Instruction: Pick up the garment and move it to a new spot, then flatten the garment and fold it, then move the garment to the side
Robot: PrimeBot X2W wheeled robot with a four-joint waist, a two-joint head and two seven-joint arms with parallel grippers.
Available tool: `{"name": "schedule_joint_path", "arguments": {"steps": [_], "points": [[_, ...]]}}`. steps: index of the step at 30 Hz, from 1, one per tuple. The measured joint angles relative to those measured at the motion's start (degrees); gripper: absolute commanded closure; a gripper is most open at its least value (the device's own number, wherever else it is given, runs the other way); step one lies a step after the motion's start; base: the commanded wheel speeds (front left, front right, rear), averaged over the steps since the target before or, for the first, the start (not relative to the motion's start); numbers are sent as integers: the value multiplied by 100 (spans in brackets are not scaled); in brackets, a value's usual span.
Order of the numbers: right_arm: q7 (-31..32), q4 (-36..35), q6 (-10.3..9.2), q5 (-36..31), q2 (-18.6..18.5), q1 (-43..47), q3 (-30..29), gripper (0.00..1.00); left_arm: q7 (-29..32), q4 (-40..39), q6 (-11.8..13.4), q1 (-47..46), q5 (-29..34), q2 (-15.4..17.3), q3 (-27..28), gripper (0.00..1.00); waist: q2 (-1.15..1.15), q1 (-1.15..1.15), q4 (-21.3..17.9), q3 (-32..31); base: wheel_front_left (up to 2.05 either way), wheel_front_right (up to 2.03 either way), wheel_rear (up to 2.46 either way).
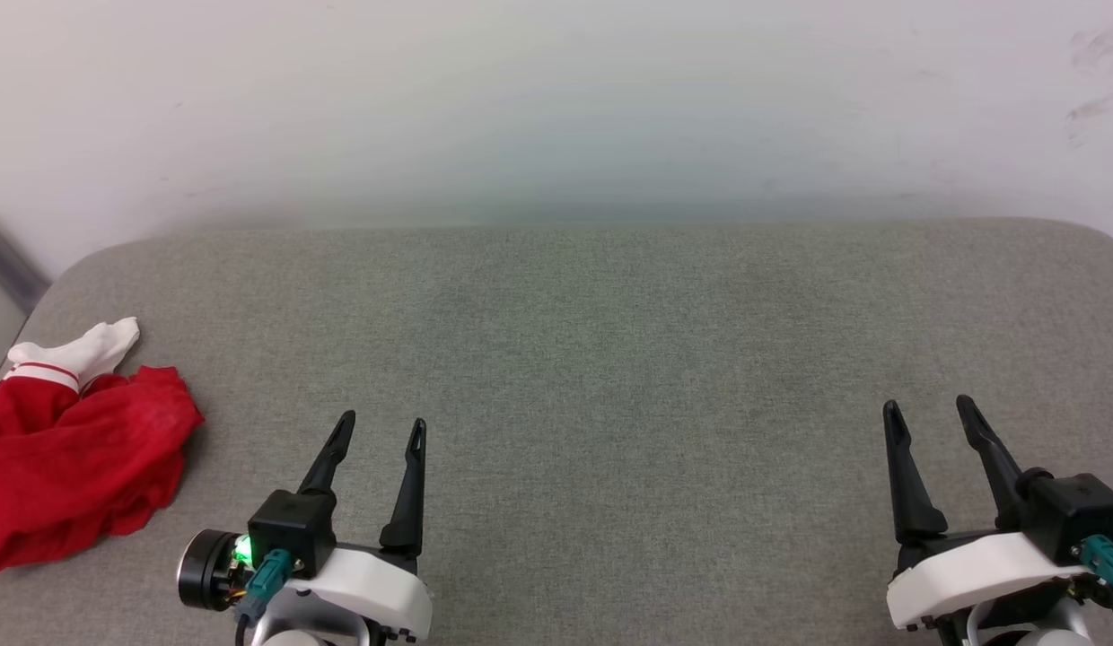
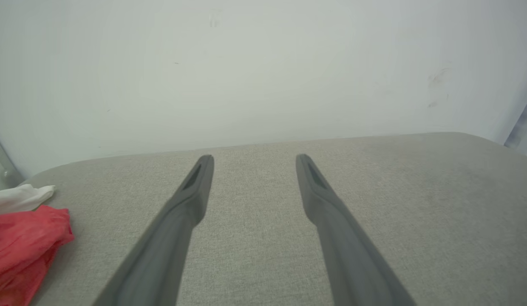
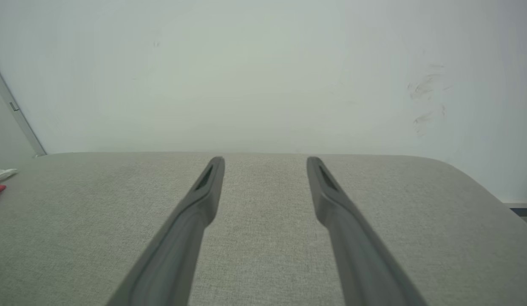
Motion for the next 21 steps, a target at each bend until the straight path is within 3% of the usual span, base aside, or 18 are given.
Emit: {"name": "schedule_joint_path", "arguments": {"steps": [13,21], "points": [[-59,20,0,-238,-1,2,-25,0,-86,71,-116,-14,155,-66,69,0,0,0,70,28,0,0,0],[-56,-60,0,-245,-1,2,69,0,-88,156,-165,-138,75,-105,227,0,0,0,382,71,0,0,0]]}}
